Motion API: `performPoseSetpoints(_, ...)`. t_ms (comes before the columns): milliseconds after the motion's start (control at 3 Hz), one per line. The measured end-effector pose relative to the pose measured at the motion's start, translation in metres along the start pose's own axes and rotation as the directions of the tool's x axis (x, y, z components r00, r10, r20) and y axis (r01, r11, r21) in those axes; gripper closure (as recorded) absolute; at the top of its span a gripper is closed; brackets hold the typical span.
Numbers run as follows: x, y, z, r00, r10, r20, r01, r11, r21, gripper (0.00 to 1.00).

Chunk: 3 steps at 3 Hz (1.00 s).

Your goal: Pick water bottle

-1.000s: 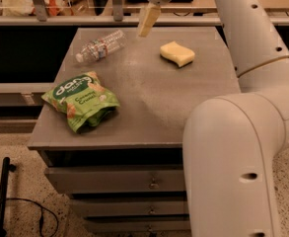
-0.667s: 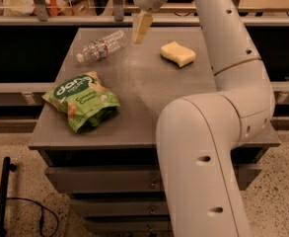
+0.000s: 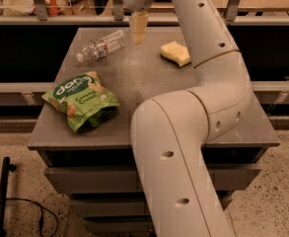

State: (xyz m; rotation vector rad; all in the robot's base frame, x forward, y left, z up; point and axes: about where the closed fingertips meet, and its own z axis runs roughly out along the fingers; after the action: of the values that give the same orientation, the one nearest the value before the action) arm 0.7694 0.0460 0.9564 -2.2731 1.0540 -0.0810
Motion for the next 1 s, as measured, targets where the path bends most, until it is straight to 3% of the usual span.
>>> performPoseSetpoints(333, 0.009, -0.034, -0.001, 0.992, -0.071, -0.108, 0.080, 0.9936, 0.080, 0.00)
performPoseSetpoints(667, 0.019, -0.060, 0.002, 0.973, -0.100, -0.207, 0.129, 0.9832, 0.129, 0.00)
performPoseSetpoints(1000, 0.028, -0.073, 0.001, 0.955, -0.105, -0.279, 0.150, 0.9781, 0.145, 0.00)
